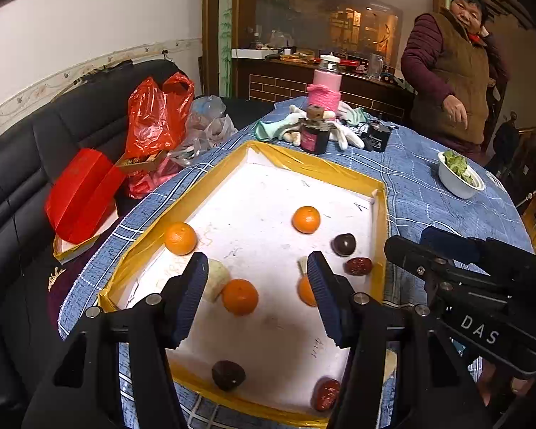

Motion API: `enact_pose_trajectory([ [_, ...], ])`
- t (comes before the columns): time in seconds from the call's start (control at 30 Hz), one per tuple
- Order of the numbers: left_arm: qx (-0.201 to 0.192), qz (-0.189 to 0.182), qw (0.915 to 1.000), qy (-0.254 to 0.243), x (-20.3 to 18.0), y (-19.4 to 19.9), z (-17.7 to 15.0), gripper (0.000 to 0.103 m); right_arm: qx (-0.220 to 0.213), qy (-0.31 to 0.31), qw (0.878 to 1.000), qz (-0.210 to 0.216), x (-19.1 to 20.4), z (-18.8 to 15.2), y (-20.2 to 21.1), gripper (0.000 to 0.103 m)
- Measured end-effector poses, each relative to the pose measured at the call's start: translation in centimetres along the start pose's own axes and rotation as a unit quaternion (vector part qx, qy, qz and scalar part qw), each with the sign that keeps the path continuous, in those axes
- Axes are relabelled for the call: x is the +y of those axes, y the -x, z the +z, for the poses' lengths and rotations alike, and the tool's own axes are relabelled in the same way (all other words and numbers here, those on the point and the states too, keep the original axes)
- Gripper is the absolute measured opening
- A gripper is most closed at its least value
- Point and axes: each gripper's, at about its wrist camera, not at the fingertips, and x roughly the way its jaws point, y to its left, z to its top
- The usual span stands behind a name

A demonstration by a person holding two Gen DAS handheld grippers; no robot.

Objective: Organize fruits
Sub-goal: 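Move both open tools back over the tablecloth toward the remaining fruit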

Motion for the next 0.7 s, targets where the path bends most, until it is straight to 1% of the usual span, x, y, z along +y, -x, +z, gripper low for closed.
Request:
enact_pose_trajectory([
  [0.07, -0.003, 0.000, 1.0000, 0.000, -0.4, 0.3, -0.2, 0.057, -0.004, 0.000, 1.000, -0.004, -0.2, -0.3, 0.6, 0.050],
  [0.17, -0.004, 0.002, 1.0000, -0.004, -1.2, 0.5, -0.6, 0.057, -0.009, 0.003, 1.000, -0.025, -0.7, -1.0, 1.5, 0.050],
  [0.23, -0.003, 0.007, 0.9999, -0.010, -1.8, 0.5, -0.9, 0.057, -0.013, 0.000, 0.999, -0.048, -1.2, -1.5, 2.0, 0.053],
  [0.3, 0.002, 0.003, 0.9999, -0.014, -2.6, 0.5, -1.1, 0.057, -0.020, -0.008, 0.997, -0.074, -2.0, -2.2, 2.6, 0.057],
  [0.4, 0.000, -0.001, 0.9997, -0.026, -3.8, 0.7, -1.4, 0.057, -0.023, -0.019, 0.995, -0.094, -3.3, -3.1, 3.6, 0.058],
  [0.57, -0.001, -0.014, 0.9988, -0.046, -6.0, 1.4, -2.1, 0.057, -0.026, -0.042, 0.992, -0.113, -5.4, -4.5, 5.1, 0.058],
  [0.7, -0.001, -0.018, 0.9979, -0.063, -7.3, 1.9, -2.6, 0.057, -0.028, -0.054, 0.990, -0.125, -6.4, -5.4, 6.2, 0.066],
])
